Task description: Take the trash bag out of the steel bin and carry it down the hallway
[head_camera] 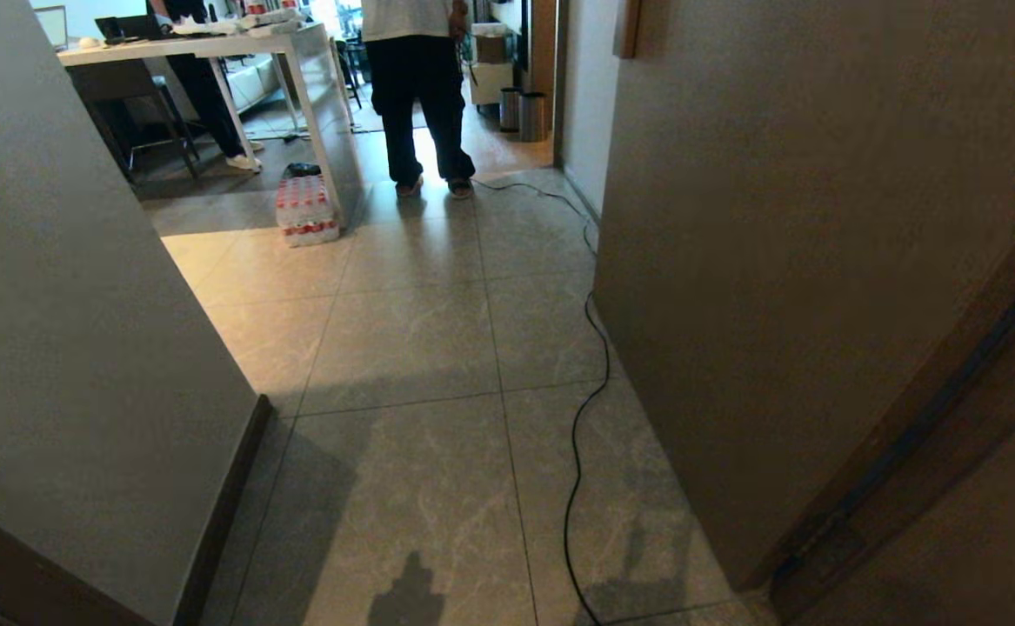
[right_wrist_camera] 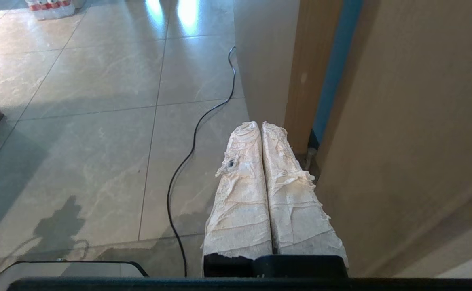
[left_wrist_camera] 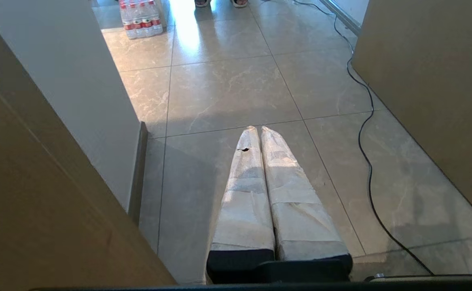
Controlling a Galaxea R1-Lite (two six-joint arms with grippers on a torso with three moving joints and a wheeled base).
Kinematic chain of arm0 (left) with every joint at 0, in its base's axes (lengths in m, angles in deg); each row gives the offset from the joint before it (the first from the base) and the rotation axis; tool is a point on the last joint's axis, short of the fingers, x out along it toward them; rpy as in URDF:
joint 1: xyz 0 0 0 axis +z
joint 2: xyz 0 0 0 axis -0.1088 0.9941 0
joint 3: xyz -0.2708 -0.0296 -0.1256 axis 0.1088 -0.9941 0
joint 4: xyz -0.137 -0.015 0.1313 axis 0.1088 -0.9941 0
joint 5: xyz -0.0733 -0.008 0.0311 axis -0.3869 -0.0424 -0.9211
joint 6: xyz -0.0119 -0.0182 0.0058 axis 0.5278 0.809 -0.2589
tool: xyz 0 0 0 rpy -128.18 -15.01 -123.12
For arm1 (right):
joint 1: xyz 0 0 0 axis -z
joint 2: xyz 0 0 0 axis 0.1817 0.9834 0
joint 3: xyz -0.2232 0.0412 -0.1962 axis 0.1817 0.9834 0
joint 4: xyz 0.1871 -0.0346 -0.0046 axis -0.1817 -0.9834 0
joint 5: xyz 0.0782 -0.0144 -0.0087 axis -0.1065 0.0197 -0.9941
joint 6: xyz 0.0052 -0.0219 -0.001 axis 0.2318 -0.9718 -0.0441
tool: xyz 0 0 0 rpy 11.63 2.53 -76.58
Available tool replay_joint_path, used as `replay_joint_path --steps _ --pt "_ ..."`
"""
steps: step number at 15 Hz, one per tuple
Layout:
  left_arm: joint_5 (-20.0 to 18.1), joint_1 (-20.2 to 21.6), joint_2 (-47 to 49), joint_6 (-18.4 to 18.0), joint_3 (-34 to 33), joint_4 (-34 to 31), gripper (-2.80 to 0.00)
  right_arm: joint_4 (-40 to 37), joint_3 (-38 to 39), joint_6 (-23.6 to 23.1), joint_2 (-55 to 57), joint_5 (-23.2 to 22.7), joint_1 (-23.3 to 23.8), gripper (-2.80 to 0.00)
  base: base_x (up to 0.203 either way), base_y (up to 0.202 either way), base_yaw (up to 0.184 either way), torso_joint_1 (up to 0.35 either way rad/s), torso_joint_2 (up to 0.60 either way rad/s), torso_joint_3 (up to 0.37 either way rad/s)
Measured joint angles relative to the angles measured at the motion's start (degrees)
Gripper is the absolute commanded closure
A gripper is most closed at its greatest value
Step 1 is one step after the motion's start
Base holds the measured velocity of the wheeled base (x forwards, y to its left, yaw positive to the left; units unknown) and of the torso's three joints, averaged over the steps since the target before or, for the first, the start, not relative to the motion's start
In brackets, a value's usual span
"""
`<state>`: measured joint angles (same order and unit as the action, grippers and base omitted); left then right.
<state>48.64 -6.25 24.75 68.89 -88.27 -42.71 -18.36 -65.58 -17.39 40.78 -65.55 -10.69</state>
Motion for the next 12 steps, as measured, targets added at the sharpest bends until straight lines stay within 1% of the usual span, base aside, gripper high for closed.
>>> replay_joint_path --steps 5,12 --pt "-0.02 0.00 0.00 0.55 0.00 -0.11 0.00 0.00 0.00 0.00 0.00 0.00 -0.02 0.00 0.000 0.000 0.000 0.000 0.00 0.000" --pt "-0.04 0.00 0.00 -0.32 0.00 -0.01 0.00 -0.02 0.00 0.00 0.00 0.00 -0.02 0.00 0.000 0.000 0.000 0.000 0.00 0.000"
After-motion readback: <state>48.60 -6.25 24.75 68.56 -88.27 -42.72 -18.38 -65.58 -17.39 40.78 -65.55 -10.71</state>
